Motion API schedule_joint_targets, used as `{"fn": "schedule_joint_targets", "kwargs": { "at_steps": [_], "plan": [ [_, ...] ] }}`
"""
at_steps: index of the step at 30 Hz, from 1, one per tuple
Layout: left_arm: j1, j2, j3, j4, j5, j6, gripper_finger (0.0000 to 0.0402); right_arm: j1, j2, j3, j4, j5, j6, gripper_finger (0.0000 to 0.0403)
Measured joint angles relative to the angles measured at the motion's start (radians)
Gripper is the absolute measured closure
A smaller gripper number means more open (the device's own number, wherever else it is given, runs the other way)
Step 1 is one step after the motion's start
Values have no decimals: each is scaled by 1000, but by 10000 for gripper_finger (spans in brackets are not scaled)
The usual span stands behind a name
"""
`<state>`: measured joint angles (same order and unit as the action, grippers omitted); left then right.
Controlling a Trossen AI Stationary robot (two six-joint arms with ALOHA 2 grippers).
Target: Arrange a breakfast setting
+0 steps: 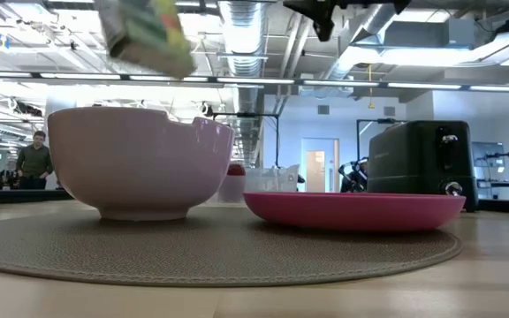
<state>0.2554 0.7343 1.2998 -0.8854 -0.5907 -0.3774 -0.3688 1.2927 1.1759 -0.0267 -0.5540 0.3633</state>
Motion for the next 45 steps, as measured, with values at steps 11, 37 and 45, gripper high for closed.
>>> {"fn": "schedule_joint_targets", "kwargs": {
  "at_steps": [11, 37, 45],
  "plan": [
    [-1, 112, -90, -238, -124, -163, 362, 86, 1, -29, -196, 16, -111, 117],
    [-125, 110, -654, -128, -487, -615, 347, 139, 3, -122, -146, 87, -103, 117],
    [-131, 108, -785, -75, -473, -735, 346, 139, 3, -122, -146, 87, -84, 117]
  ]
}}
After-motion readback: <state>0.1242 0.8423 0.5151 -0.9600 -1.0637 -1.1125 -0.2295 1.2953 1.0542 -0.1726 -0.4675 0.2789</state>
